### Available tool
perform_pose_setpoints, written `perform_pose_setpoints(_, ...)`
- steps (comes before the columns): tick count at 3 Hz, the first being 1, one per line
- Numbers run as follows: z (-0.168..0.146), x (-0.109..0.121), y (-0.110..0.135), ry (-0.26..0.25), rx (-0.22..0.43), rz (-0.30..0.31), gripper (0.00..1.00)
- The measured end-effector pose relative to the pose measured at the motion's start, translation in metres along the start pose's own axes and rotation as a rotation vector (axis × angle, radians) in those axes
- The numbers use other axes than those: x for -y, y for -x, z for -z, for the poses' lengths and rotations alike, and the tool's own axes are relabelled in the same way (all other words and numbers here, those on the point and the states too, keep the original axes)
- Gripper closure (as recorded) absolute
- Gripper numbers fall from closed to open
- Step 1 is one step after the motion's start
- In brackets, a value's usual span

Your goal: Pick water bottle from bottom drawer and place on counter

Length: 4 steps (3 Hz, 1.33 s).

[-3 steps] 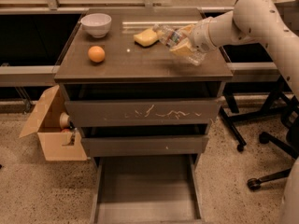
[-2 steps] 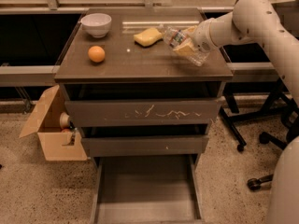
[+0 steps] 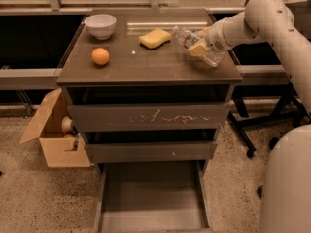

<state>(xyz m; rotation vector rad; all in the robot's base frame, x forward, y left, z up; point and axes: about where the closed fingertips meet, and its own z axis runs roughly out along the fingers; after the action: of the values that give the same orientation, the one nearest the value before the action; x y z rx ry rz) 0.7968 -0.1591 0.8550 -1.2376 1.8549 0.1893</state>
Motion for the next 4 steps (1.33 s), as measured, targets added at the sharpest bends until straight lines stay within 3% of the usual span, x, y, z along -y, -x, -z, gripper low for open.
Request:
perform_pose_setpoints(3,-0.002,0.016,-0.009,0.0,-0.013,-0.035,0.11)
perform_pose_setpoints(4,-0.002,0.022,-0.011,-0.004,-0.012,-0.037,0.0)
